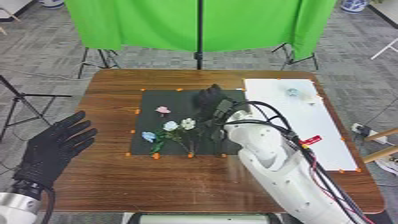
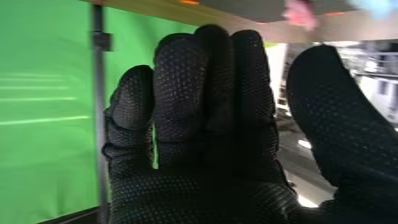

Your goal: Arrange flowers

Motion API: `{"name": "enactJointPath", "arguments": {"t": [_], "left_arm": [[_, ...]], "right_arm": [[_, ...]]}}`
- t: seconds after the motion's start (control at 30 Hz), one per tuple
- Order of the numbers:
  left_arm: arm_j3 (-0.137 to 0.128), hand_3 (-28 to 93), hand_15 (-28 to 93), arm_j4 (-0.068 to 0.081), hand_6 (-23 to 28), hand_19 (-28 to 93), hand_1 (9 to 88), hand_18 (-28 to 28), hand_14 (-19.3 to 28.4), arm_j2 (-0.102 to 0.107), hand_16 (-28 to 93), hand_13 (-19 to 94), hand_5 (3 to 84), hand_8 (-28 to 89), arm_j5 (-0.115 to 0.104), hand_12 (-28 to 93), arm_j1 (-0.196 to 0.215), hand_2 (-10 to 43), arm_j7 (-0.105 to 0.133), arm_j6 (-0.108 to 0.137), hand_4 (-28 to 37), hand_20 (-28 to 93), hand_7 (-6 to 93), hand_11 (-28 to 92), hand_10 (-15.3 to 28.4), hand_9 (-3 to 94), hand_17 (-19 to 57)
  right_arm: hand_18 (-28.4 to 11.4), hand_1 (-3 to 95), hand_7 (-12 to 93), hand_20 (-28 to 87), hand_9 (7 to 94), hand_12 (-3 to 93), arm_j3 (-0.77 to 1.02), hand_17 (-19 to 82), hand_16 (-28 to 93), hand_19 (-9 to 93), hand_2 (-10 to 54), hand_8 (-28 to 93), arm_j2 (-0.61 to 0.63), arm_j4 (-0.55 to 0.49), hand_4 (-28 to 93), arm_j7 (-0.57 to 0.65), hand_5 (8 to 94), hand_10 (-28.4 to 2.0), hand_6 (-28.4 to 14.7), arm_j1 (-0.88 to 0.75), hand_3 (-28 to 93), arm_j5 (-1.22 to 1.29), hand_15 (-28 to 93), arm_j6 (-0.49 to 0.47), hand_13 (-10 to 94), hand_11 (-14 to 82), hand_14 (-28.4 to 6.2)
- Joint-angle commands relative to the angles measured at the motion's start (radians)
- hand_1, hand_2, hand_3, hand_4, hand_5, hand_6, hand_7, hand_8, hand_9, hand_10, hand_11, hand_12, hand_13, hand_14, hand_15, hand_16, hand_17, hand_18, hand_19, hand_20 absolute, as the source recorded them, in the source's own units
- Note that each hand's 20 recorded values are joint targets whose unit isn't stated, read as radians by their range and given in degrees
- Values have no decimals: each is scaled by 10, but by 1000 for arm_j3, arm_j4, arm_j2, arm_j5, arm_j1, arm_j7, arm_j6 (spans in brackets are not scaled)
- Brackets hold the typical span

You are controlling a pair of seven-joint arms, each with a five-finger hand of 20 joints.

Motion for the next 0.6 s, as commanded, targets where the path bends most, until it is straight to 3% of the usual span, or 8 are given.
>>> {"name": "enactJointPath", "arguments": {"t": [0.03,0.1,0.3,0.43,0.6], "left_arm": [[-9,720,342,-3,25,443,255,210,148,-12,-8,231,360,-105,5,137,28,9,4,10,-236,62,212,255,123,284,-109],[-10,720,342,-5,26,443,255,210,148,-13,-8,231,360,-104,5,137,32,9,7,14,-236,62,212,255,123,284,-109],[-11,721,342,-3,26,443,254,210,148,-11,-8,231,360,-104,6,138,29,8,8,10,-236,62,212,257,123,284,-109],[-11,721,343,-4,26,443,255,210,148,-13,-9,232,360,-105,5,137,33,9,5,9,-238,62,211,257,123,284,-109],[-15,721,343,-6,25,443,254,210,148,-15,-9,232,360,-105,7,137,36,9,3,9,-237,62,213,257,123,284,-109]], "right_arm": [[-172,271,363,422,435,205,147,182,145,707,-60,-234,175,48,-262,166,422,-107,-10,-17,932,58,559,-42,438,366,-65],[-174,261,345,398,384,200,194,161,132,685,-58,-222,210,69,-260,207,378,-114,-20,-37,932,80,513,-41,383,333,-79],[-199,219,184,211,214,229,269,65,211,545,-59,-124,314,144,-282,335,231,-151,-71,-76,911,189,173,1,190,141,-142],[-202,217,175,184,208,232,317,62,226,544,-65,-118,331,171,-282,370,225,-151,-78,-113,904,231,143,25,195,130,-144],[-204,222,200,177,244,221,364,76,226,556,-78,-136,312,196,-283,384,246,-139,-68,-134,905,288,179,18,275,157,-117]]}}
